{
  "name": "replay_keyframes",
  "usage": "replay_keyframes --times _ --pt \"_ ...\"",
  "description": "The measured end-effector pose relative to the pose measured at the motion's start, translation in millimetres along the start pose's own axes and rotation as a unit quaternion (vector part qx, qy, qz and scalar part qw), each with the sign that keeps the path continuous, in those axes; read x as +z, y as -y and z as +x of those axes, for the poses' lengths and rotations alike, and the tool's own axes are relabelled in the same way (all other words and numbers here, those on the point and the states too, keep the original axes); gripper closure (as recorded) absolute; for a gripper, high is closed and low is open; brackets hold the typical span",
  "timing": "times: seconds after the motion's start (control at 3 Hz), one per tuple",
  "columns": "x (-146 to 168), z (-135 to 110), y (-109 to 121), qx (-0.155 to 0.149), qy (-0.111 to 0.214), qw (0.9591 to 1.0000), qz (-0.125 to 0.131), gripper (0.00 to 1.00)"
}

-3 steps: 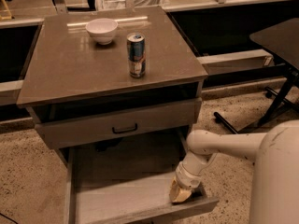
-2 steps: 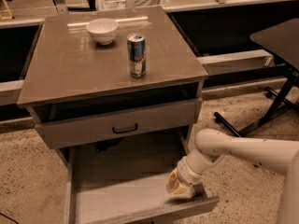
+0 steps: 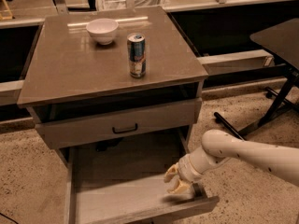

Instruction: Open middle drawer

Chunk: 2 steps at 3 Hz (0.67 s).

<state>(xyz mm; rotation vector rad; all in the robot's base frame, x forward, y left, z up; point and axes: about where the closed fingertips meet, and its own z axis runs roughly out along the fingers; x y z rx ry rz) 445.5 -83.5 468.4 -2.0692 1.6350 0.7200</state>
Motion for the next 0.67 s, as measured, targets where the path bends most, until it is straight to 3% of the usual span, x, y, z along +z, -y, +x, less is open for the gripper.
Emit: replay_keyframes --times 0.33,0.67 --pt "0.0 0.0 0.0 0.000 0.000 1.0000 0.000 0.02" --pt "0.0 0.0 0.0 0.000 0.000 1.0000 0.000 0.00"
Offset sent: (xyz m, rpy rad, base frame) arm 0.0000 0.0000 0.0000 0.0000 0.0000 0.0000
